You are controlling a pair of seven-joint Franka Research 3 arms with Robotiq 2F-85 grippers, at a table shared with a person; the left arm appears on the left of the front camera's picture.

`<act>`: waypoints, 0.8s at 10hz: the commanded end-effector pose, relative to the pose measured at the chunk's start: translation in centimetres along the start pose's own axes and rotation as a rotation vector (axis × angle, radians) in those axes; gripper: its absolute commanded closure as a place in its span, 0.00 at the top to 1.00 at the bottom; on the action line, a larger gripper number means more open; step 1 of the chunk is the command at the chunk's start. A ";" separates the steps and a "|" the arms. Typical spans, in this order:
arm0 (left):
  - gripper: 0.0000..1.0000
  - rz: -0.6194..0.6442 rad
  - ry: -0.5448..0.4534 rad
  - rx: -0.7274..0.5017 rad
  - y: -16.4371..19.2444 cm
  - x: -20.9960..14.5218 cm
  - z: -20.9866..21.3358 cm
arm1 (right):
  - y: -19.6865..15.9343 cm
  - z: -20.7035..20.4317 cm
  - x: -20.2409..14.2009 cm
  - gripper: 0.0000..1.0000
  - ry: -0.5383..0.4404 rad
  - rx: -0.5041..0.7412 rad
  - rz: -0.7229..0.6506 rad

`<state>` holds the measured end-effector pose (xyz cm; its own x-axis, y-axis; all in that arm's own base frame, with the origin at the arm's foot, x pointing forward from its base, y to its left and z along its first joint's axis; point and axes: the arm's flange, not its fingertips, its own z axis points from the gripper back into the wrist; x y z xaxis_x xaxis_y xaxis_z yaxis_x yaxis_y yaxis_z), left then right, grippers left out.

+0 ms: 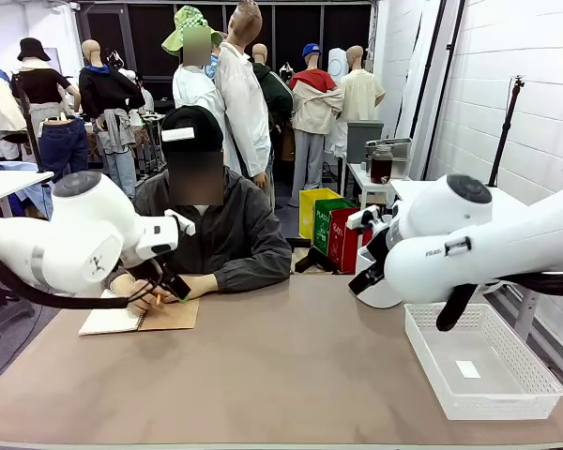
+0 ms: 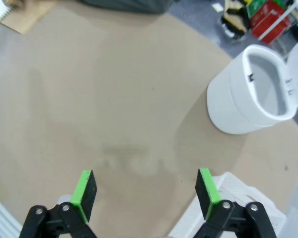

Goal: Sort the paper based on its condition.
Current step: If a person hands you a paper, place it in the Organizing basket , and if it's crumpled, put it in the Trash can.

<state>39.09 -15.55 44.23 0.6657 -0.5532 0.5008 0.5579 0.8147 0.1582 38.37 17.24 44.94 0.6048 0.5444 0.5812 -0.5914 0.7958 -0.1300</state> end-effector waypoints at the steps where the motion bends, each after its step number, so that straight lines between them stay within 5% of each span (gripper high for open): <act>1: 1.00 -0.016 -0.001 0.014 0.2 1.0 3.8 | -0.8 3.0 0.9 1.00 -0.004 0.056 0.031; 4: 1.00 -0.058 -0.055 0.042 -0.1 2.4 10.3 | -0.7 8.6 2.4 1.00 -0.059 0.073 0.083; 8: 1.00 -0.057 -0.113 0.084 -0.1 3.1 14.0 | -0.3 12.8 3.8 1.00 -0.144 0.068 0.120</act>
<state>34.36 -15.16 57.88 0.5843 -0.5659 0.5816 0.5545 0.8017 0.2230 33.79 15.94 57.66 0.4668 0.5800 0.6676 -0.6676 0.7262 -0.1641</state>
